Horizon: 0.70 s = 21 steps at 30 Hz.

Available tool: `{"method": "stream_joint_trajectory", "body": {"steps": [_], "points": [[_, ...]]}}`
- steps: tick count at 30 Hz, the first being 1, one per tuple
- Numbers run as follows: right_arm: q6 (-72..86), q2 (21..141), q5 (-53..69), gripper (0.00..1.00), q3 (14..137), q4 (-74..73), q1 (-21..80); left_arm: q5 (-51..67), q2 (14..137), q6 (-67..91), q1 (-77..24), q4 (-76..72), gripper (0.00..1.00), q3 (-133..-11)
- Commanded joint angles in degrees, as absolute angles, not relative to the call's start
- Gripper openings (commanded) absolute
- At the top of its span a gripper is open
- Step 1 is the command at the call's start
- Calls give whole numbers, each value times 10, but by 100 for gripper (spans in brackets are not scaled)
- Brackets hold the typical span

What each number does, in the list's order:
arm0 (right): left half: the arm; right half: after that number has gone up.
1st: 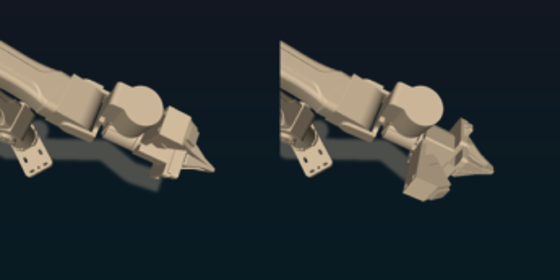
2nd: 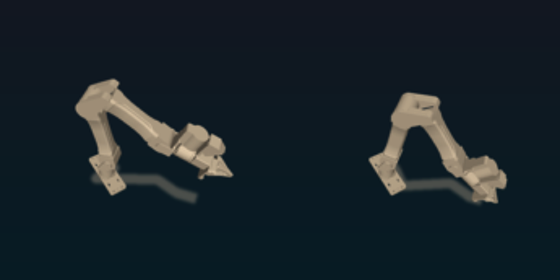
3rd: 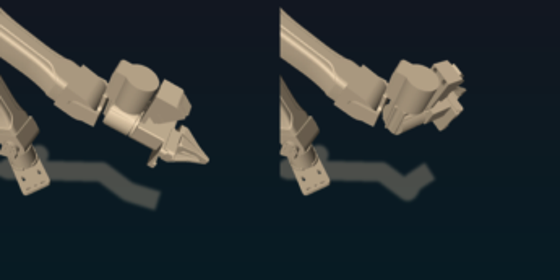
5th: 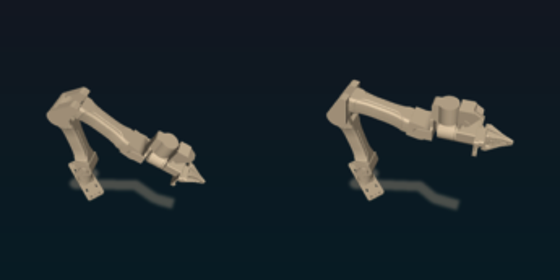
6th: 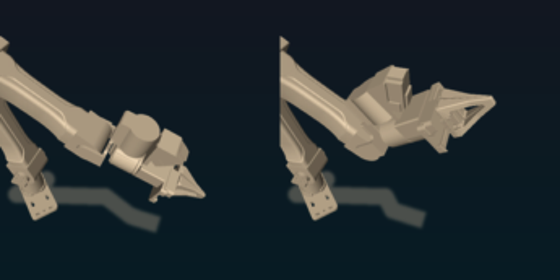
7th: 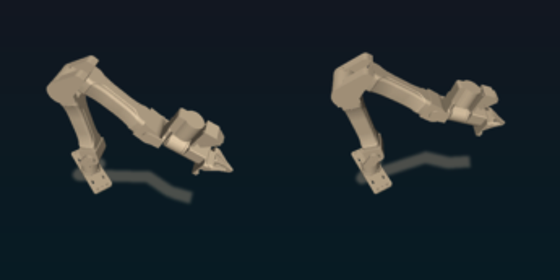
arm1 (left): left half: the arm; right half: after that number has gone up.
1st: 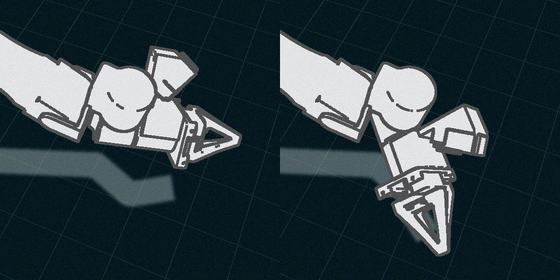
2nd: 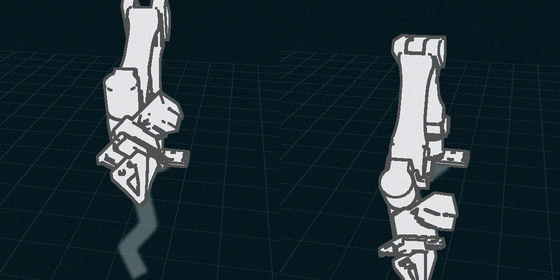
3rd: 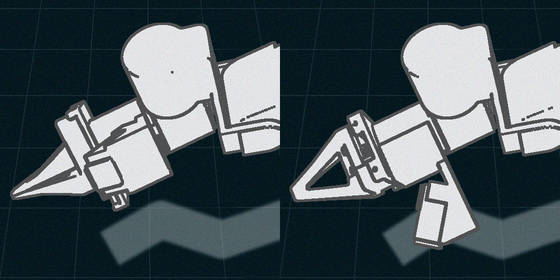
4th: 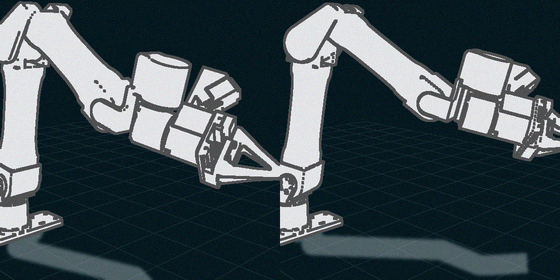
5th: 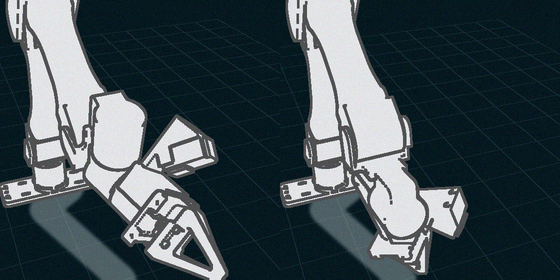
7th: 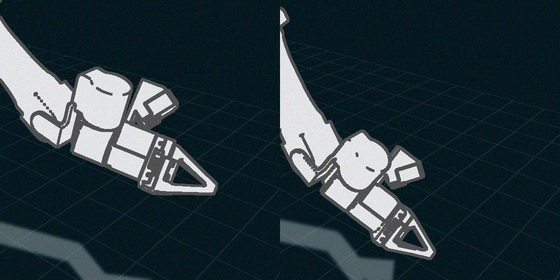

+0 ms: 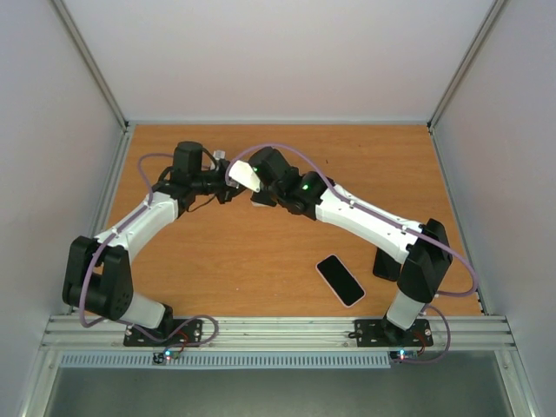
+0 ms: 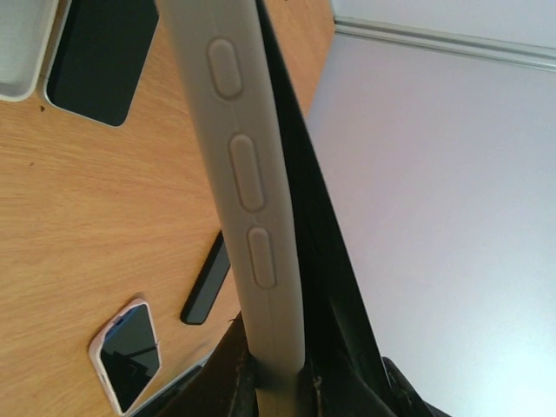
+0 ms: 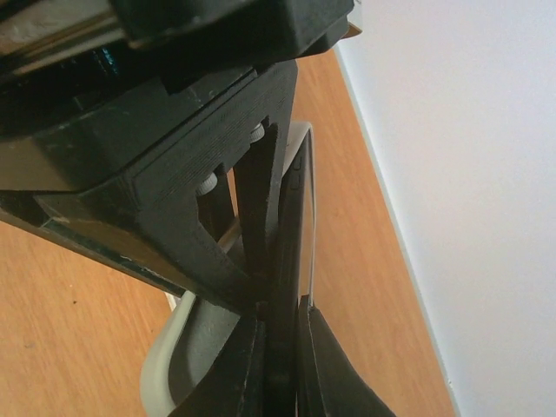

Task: Take the phone out of the phone case
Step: Remove the phone case from the phone.

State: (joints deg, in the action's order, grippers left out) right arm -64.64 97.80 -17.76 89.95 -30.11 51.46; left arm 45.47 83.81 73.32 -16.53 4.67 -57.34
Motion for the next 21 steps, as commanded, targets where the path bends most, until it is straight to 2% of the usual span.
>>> {"method": "stream_joint_trajectory", "body": {"steps": [1,8,21], "points": [[-642,975,-204,1,942,-303,497,444,824,595,-168,100,0,-576],[-637,977,-204,1,971,-317,480,435,838,520,-168,145,0,-578],[-624,973,-207,1,998,-325,454,403,840,491,-165,174,0,-563]]}}
